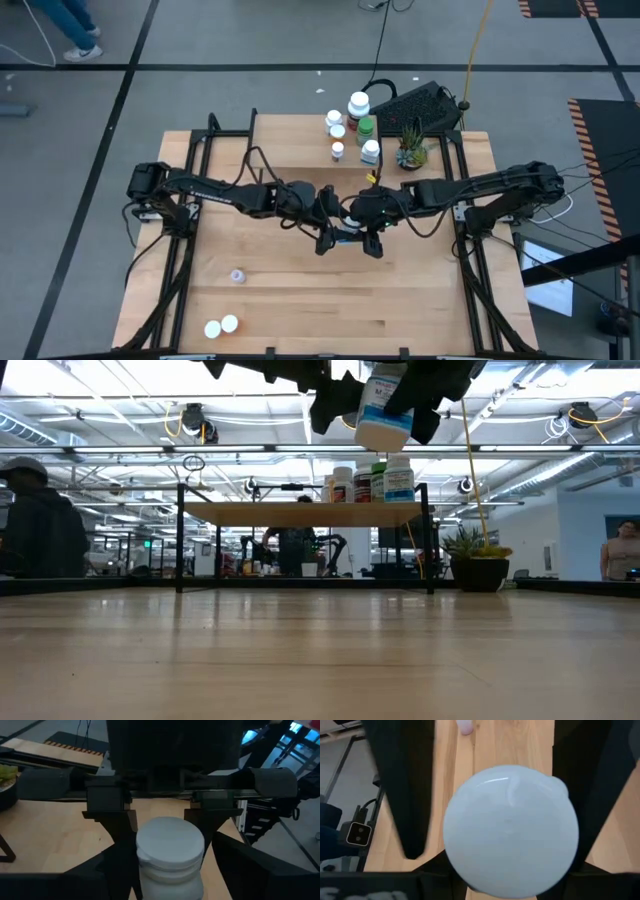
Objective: Pick and place medicine bottles onto shelf by color
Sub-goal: Put the white medicine bottle on the shelf
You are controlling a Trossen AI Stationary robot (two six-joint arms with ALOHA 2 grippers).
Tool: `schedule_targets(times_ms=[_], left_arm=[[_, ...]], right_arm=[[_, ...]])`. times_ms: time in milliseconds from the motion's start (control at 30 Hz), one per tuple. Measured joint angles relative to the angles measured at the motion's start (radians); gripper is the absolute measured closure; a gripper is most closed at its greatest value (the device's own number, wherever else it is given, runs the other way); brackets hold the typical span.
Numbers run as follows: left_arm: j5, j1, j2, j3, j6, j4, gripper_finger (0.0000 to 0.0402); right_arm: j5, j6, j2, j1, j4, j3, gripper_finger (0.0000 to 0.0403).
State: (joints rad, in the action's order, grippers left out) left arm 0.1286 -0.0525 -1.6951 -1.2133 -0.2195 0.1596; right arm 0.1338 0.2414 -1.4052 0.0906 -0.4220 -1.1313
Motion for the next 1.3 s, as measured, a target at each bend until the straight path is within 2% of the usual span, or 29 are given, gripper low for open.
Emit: schedule_targets(times_ms=[200,300,433,567,733,833,1067,1167,1300], left_arm=[[0.002,0.011,0.000,0.000,-0.013,0.003,0.0215],[0.004,0.013,0.000,0.000,-0.012,0.004,0.0234],[0.006,0.013,0.000,0.000,0.016,0.010,0.0221],[-0.003,0.017,0.003,0.000,0.016,0.017,0.0197],[0.006,0.040,0.041,0.000,0.030,0.028,0.0213],[0.025,0.064,0.090,0.000,0.073,0.026,0.0224],[0.034,0.165,0.227,-0.001,0.155,-0.068,0.0210],[0.029,0.230,0.300,0.000,0.207,-0.179,0.0202],[0.035,0.351,0.361,0.000,0.290,-0.301,0.0211]], right_arm=[[0.000,-0.002,0.000,0.000,0.000,0.000,0.0245],[0.001,-0.011,0.000,0.000,-0.002,0.000,0.0245],[-0.036,-0.046,0.001,0.000,-0.007,0.000,0.0227],[-0.130,-0.074,0.017,0.001,-0.058,-0.001,0.0177],[-0.199,-0.082,0.086,0.001,-0.105,0.000,0.0114],[-0.235,-0.103,0.144,0.000,-0.111,0.000,0.0094],[-0.274,-0.104,0.235,-0.027,-0.082,0.000,0.0085],[-0.275,-0.087,0.252,-0.036,-0.061,0.025,0.0085],[-0.271,-0.039,0.253,-0.039,-0.028,0.083,0.0085]])
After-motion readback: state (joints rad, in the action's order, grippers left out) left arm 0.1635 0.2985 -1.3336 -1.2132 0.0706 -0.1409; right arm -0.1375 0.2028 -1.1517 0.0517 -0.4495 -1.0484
